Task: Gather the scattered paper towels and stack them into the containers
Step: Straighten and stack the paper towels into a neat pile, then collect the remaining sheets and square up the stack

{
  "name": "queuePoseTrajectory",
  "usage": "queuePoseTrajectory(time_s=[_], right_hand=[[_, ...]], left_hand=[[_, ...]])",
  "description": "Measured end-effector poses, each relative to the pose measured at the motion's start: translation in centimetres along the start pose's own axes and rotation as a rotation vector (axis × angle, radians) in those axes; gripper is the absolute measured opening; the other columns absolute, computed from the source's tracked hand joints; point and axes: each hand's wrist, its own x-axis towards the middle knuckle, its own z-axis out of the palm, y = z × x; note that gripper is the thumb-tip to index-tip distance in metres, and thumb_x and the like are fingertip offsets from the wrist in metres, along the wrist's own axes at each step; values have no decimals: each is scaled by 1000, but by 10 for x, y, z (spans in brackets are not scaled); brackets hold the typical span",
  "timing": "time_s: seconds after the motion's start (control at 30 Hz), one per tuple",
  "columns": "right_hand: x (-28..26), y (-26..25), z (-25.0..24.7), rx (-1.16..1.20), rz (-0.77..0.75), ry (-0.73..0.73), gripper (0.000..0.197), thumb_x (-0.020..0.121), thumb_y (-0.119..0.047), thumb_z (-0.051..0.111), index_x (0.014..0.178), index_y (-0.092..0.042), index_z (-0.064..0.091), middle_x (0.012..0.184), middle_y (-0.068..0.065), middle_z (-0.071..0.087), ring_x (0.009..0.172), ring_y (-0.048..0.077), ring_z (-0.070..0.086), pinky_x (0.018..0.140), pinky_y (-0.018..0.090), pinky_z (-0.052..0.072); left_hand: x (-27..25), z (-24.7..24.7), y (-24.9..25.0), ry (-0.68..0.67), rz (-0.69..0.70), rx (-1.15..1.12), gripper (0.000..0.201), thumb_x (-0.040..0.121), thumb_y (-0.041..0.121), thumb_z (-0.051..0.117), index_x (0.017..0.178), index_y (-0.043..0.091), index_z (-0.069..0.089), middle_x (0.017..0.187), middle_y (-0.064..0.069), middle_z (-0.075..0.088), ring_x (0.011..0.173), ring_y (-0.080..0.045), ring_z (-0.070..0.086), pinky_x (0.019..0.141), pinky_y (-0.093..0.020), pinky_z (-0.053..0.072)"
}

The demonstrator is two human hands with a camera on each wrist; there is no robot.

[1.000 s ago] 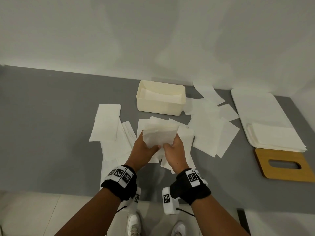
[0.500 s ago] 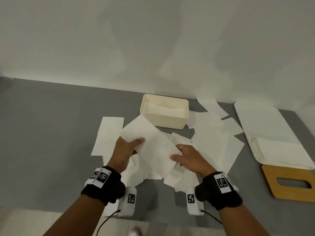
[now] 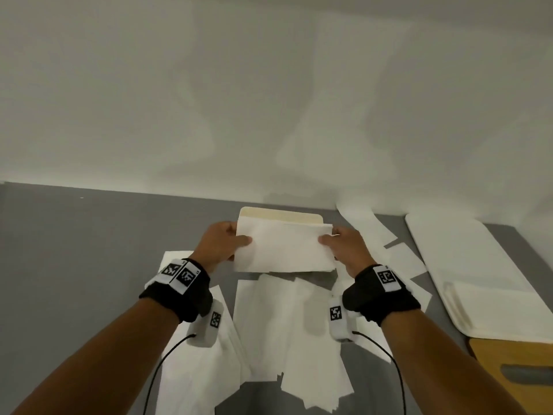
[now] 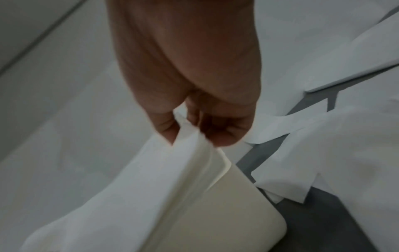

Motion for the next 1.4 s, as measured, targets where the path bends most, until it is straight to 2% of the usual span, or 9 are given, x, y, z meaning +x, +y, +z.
queuePoseTrajectory(time_s=[0.1,0.2,0.33,0.77,0.97,1.07,1.13,1.3,1.4], right_hand=[[32,-1,13,-141,-26,141,21,82,-13,66,95,3,65,96,15,67,91,31,62,75,34,47],[55,1,28,-260,-48,202,25,83,-17,65,102,-2,62,105,11,64,99,28,60,78,27,41],[74,3,35,-287,-53,239,34,87,-13,60,120,-8,55,122,8,61,110,27,58,81,24,38],[83,5,53,-956,-221,105,28,91,-10,54,119,-9,46,104,9,67,97,27,65,68,28,43],[74,-6,58,-1101,-321,72,19,93,-11,47,108,-8,58,106,9,66,101,28,63,75,30,45],[69,-6,65,-1116,-200,-241,39,98,-38,42,112,-6,59,113,10,64,107,28,60,86,34,45],[60,-9,64,-1155,-153,-379,48,100,-43,34,117,-5,58,120,12,62,110,30,58,91,37,44],[-2,-14,60,-776,-357,-84,36,100,-34,35,119,-16,59,117,4,65,108,26,59,87,33,43],[-72,8,74,-600,-313,-173,25,98,-33,44,107,-19,62,98,-3,64,94,17,59,79,26,40]], left_hand=[[32,14,3,141,33,204,23,78,17,74,98,9,65,98,-7,71,90,-25,68,81,-36,57],[56,26,10,248,91,287,35,79,15,74,110,8,60,102,-6,70,97,-24,64,78,-22,42],[88,37,11,270,111,388,41,78,13,73,115,11,57,107,-8,68,99,-25,64,76,-22,41],[108,59,6,131,125,1184,44,88,6,55,130,5,40,116,-11,61,104,-26,64,78,-30,51],[94,64,23,-1,246,1353,25,92,19,56,112,7,63,110,-8,67,104,-25,65,80,-30,50],[85,63,19,-241,173,1318,44,98,44,43,105,6,64,110,-9,67,103,-26,63,85,-33,48],[74,55,22,-277,138,1244,50,98,49,36,108,9,64,113,-9,66,104,-27,61,87,-35,48],[0,1,14,65,431,695,38,96,43,50,125,20,61,118,1,69,105,-19,64,92,-29,48],[-72,-37,-36,193,280,420,26,94,33,59,115,21,65,101,9,70,86,-4,65,79,-12,48]])
